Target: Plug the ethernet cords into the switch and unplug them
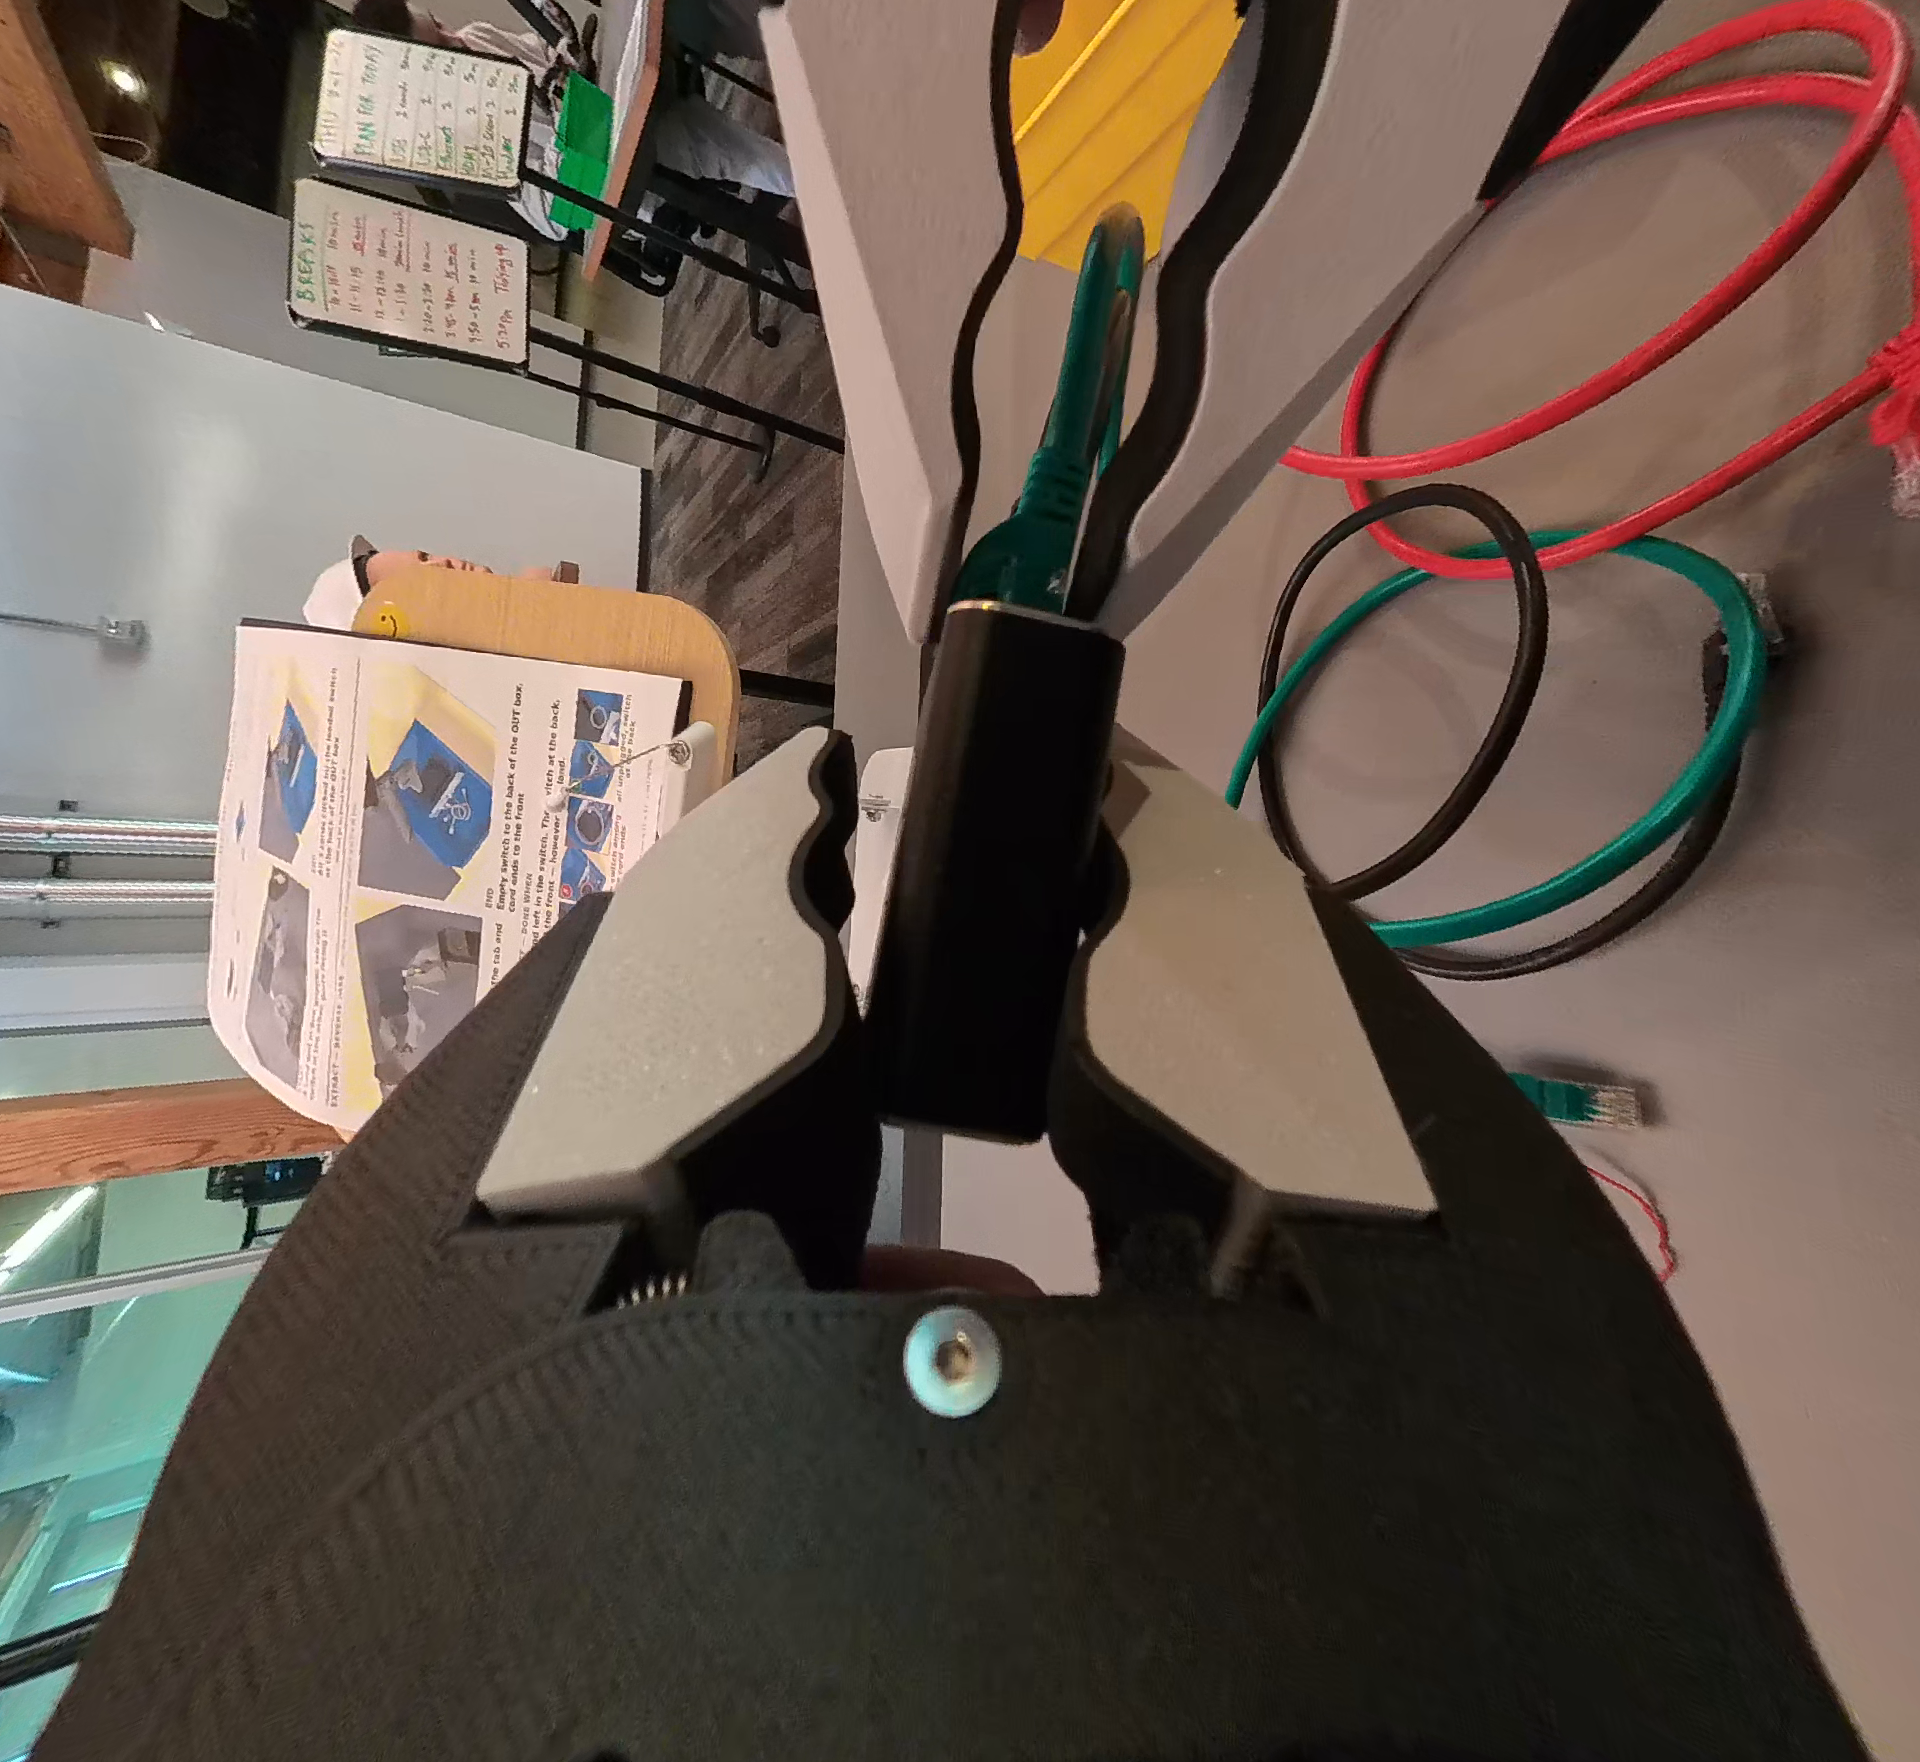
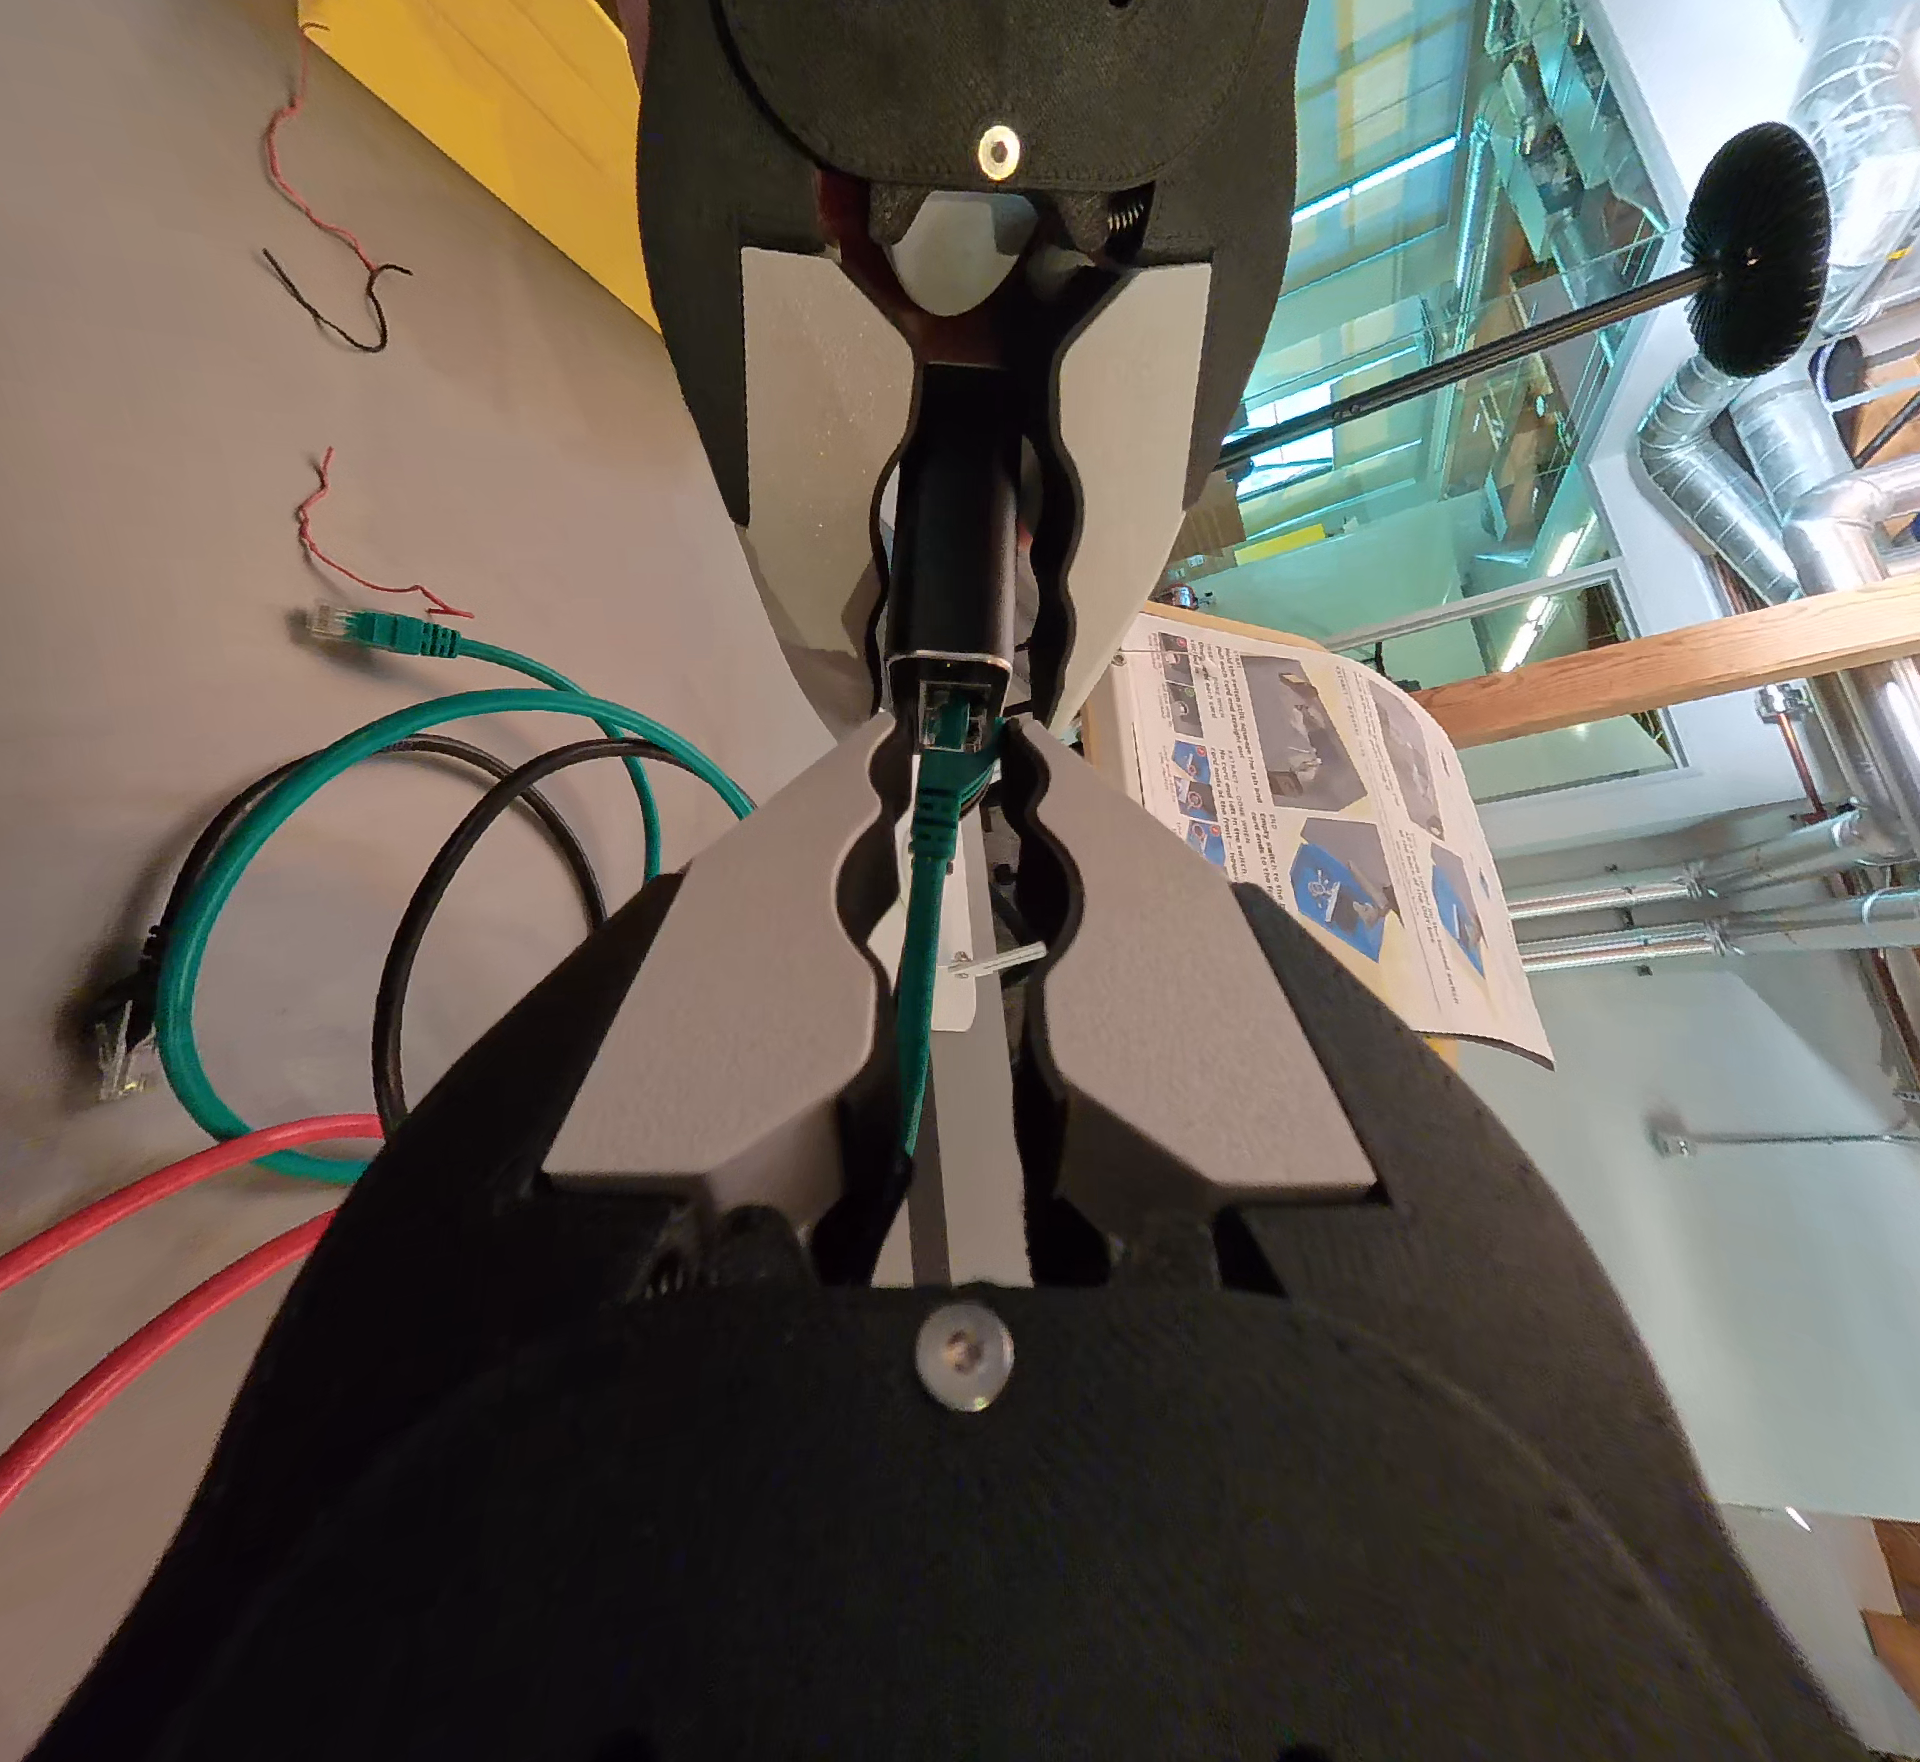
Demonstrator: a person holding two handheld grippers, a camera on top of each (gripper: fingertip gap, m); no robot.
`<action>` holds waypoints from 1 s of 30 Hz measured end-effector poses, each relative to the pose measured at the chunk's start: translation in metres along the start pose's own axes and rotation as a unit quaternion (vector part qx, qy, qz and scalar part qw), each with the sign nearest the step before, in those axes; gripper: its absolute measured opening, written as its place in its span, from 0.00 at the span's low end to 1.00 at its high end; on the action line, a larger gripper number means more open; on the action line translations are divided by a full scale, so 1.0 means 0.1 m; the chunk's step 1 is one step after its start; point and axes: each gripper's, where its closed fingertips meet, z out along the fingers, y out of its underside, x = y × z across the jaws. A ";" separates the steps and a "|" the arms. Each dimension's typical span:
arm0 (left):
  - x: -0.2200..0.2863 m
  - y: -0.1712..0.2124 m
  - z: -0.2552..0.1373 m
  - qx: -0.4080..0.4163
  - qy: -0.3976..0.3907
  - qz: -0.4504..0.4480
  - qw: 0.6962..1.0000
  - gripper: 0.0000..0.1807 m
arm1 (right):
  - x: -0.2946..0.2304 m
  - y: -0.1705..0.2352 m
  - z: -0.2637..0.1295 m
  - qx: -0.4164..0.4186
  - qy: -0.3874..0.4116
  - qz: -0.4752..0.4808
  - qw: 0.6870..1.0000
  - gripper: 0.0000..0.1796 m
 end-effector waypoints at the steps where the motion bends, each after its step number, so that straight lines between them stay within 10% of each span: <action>1: 0.00 0.00 0.00 0.000 0.001 0.001 1.000 0.22 | 0.01 0.00 0.00 -0.001 0.002 -0.002 1.000 0.07; 30: -0.03 -0.06 0.00 0.008 0.006 -0.001 1.000 0.22 | 0.03 -0.02 -0.05 -0.004 -0.010 -0.001 1.000 0.06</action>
